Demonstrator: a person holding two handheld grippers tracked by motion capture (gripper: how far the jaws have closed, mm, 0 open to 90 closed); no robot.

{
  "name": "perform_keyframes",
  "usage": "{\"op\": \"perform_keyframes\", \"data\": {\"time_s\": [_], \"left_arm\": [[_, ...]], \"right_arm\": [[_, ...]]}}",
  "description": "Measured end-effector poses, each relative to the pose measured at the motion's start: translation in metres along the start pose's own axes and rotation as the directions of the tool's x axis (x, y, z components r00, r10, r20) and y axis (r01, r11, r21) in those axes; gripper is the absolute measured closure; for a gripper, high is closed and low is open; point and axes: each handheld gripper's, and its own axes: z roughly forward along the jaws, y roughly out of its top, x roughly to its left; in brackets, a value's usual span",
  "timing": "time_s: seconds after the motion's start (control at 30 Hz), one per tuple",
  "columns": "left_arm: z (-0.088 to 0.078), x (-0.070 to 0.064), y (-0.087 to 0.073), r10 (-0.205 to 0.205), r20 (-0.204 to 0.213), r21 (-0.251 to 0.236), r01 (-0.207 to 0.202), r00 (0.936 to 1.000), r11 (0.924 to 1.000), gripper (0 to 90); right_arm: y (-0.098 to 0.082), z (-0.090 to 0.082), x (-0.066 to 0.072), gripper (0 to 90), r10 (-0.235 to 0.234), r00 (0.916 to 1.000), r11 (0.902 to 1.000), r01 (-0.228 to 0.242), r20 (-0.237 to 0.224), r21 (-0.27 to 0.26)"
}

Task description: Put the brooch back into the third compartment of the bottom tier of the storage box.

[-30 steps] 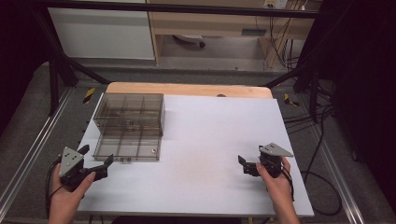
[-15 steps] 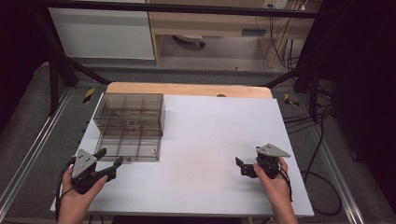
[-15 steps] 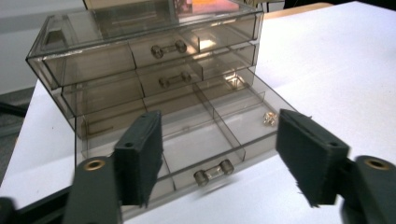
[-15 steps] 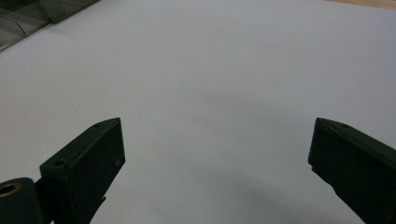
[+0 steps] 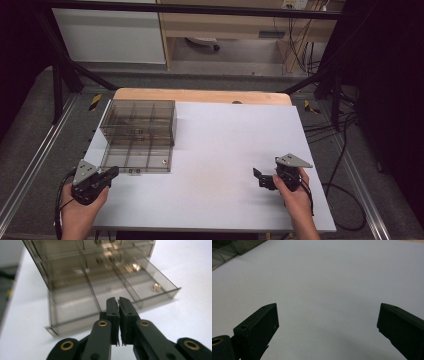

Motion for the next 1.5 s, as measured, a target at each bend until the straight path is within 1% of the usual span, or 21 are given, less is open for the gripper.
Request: {"op": "perform_keyframes", "data": {"time_s": [0.03,0.07,0.1,0.17,0.27,0.33,0.43,0.63,0.7,0.73,0.87,0.9,0.93,0.97,1.03,1.1,1.23,1.27,1.33,1.4,1.5], "left_arm": [[0.002,0.0,-0.001,-0.009,0.003,0.004,0.009,1.0,1.0,88.1],[0.004,0.0,-0.002,-0.005,-0.001,0.015,0.005,1.0,0.9999,89.1],[0.005,0.0,-0.002,0.015,-0.015,0.024,-0.014,0.9998,0.9996,89.6],[0.009,0.0,-0.004,0.026,-0.036,0.053,-0.024,0.999,0.9983,89.9],[0.017,0.003,-0.007,0.003,-0.029,0.1,0.0,0.9996,0.995,90.0],[0.024,0.007,-0.008,-0.028,-0.017,0.126,0.03,0.9995,0.9916,90.0],[0.027,0.009,-0.008,-0.016,-0.025,0.142,0.019,0.9996,0.9896,90.0],[0.031,0.005,-0.01,0.004,-0.032,0.163,0.001,0.9995,0.9867,90.0],[0.033,0.005,-0.01,-0.001,-0.032,0.169,0.006,0.9995,0.9856,90.0],[0.033,0.003,-0.009,0.016,-0.042,0.177,-0.008,0.999,0.9841,90.0],[0.031,0.003,-0.002,0.034,-0.064,0.179,-0.022,0.9973,0.9836,90.0],[0.033,0.003,-0.002,0.034,-0.065,0.186,-0.021,0.9973,0.9824,90.0],[0.035,0.004,-0.002,0.03,-0.057,0.204,-0.018,0.9979,0.9788,90.0],[0.039,0.005,-0.002,0.031,-0.047,0.232,-0.019,0.9984,0.9724,90.0],[0.043,0.006,-0.004,0.045,-0.047,0.256,-0.032,0.9978,0.9661,90.0],[0.044,0.007,-0.003,0.04,-0.054,0.253,-0.025,0.9978,0.9671,90.0],[0.048,0.008,-0.001,0.055,-0.062,0.267,-0.037,0.9965,0.9629,90.0],[0.05,0.009,0.0,0.047,-0.059,0.264,-0.029,0.9971,0.964,90.0],[0.051,0.01,0.0,0.039,-0.05,0.27,-0.024,0.998,0.9626,90.0],[0.052,0.009,-0.001,0.05,-0.05,0.271,-0.035,0.9975,0.9619,90.0],[0.051,0.009,0.001,0.048,-0.043,0.266,-0.034,0.9979,0.9634,90.0]], "right_arm": [[0.0,0.0,0.0,4.4,0.002,1.0,1.0,-0.002,0.0,0.002],[0.0,0.0,0.0,4.4,0.001,1.0,1.0,-0.001,0.0,0.003],[0.0,0.0,0.0,4.4,-0.004,1.0,1.0,0.004,0.0,0.003],[0.0,0.0,0.001,4.4,-0.003,1.0,1.0,0.003,-0.001,0.005],[-0.001,0.001,0.0,4.4,0.0,1.0,1.0,0.0,0.001,0.009],[-0.001,0.001,-0.001,4.4,0.005,1.0,0.9999,-0.005,0.002,0.012],[-0.001,0.0,-0.002,4.4,0.006,1.0,0.9999,-0.006,0.005,0.014],[-0.001,-0.001,-0.003,4.4,0.004,1.0,0.9999,-0.004,0.004,0.015],[-0.002,-0.001,-0.003,4.4,0.003,1.0,0.9999,-0.003,0.002,0.014],[-0.002,-0.001,-0.003,4.4,0.003,1.0,0.9999,-0.003,0.001,0.015],[-0.002,-0.001,-0.003,4.4,0.002,1.0,0.9999,-0.002,-0.003,0.015],[-0.002,-0.002,-0.003,4.4,0.001,1.0,0.9999,-0.001,-0.004,0.014],[-0.002,-0.002,-0.003,4.4,0.003,1.0,0.9999,-0.003,-0.004,0.014],[-0.002,-0.002,-0.003,4.4,0.004,1.0,0.9999,-0.004,-0.003,0.015],[-0.003,-0.002,-0.004,4.4,0.004,1.0,0.9998,-0.004,-0.002,0.019],[-0.003,-0.003,-0.005,4.4,0.005,1.0,0.9998,-0.005,-0.001,0.019],[-0.003,-0.002,-0.006,4.3,0.008,1.0,0.9998,-0.008,-0.001,0.02],[-0.003,-0.002,-0.006,4.3,0.01,0.9999,0.9997,-0.01,-0.001,0.023],[-0.004,-0.002,-0.006,4.3,0.011,0.9999,0.9995,-0.011,-0.002,0.031],[-0.003,-0.002,-0.005,4.2,0.018,0.9998,0.9994,-0.018,-0.008,0.029],[-0.003,-0.002,-0.004,4.2,0.016,0.9998,0.9995,-0.016,-0.011,0.026]]}}
